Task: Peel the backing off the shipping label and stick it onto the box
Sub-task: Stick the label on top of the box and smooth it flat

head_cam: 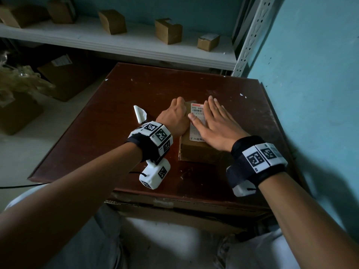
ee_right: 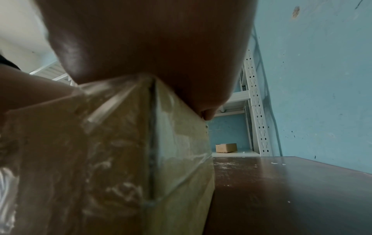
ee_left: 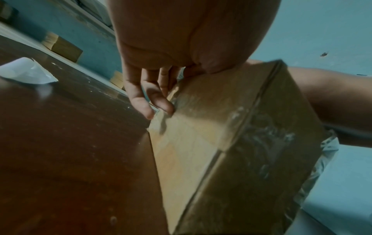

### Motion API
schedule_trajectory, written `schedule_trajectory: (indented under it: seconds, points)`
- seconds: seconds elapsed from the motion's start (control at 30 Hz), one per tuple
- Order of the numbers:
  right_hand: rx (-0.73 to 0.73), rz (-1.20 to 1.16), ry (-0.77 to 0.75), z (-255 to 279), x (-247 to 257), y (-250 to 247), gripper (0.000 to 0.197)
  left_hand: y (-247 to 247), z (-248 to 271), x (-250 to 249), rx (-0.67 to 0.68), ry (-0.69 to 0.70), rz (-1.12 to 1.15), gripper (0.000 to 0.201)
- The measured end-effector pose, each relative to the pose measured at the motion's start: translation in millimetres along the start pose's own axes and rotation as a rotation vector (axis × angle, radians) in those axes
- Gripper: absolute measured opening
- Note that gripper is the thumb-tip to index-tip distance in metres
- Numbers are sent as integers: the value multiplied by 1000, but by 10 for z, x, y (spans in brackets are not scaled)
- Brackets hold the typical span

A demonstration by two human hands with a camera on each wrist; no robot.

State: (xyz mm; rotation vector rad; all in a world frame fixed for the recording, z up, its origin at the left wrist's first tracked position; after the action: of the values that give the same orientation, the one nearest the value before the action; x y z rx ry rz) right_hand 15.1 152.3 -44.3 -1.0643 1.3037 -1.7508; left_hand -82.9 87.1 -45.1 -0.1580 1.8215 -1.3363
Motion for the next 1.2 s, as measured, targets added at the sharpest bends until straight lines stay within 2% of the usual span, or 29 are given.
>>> schedule_trajectory:
  seconds: [0.9,1.2]
  points:
    - [-38,84,-94,356,35,145,90,19,-18,17,-31,-46,18,27]
    - [-20,114,-117,438,64,154,97,16,-22,24,-27,-56,28,27]
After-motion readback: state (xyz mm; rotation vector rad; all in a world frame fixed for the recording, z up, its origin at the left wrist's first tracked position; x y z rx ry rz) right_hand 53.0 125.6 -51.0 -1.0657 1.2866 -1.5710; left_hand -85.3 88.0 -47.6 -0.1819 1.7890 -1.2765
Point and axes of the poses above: each hand's wrist, its own z-axis away from the middle knuckle, its own y-axis out of the palm, x = y × z, the point moved 9 cm from there along -z, towards the middle knuckle, and after that the axes turned 3 degrees about -x, right-handed, at the moved point
